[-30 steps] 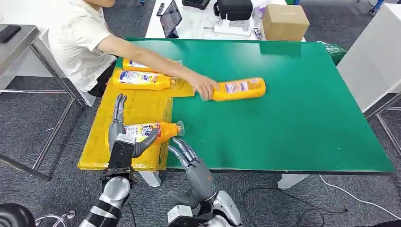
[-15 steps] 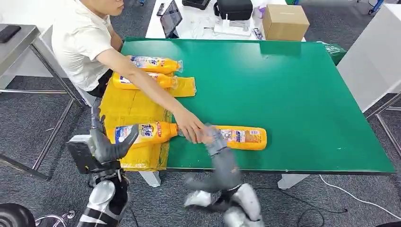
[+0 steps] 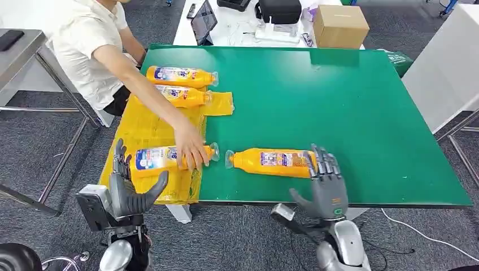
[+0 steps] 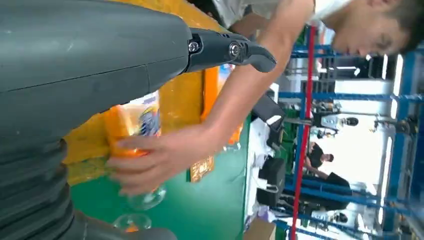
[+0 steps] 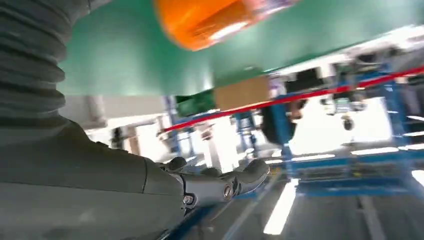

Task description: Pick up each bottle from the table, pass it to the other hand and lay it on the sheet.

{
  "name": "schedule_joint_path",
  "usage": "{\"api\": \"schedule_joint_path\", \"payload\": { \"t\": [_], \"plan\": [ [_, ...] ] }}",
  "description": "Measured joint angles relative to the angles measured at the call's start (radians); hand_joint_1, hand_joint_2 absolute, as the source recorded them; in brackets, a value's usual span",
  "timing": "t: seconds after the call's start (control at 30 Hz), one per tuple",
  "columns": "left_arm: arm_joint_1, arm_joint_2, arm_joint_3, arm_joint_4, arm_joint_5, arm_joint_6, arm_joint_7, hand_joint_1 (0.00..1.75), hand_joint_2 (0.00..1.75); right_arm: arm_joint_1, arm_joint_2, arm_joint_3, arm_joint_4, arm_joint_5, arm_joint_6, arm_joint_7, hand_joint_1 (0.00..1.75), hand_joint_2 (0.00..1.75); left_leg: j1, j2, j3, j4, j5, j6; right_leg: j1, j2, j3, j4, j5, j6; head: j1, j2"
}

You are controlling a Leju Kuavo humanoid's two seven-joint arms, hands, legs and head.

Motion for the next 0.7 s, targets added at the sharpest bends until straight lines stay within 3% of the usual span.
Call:
{"api": "schedule_joint_path", "payload": {
  "t": [0.3, 0.7],
  "plan": [
    [0.013, 0.001, -0.064, -0.023, -0.168, 0.043, -0.022, 0.00, 1.75, -0.099, -0.089, 0.000, 0.181, -0.005, 0.000, 0.132, 0.00, 1.75, 0.000, 0.000, 0.001, 0.000, 0.001, 0.000, 0.000, 0.000, 0.000, 0.000, 0.000, 0.000, -0.001, 0.000],
    [0.010, 0.006, -0.169, 0.022, -0.231, 0.017, -0.010, 0.00, 1.75, -0.187, -0.135, 0.000, 0.346, 0.007, 0.000, 0.122, 0.00, 1.75, 0.000, 0.000, 0.000, 0.000, 0.001, 0.001, 0.000, 0.000, 0.000, 0.000, 0.000, 0.000, 0.000, 0.000]
  ]
}}
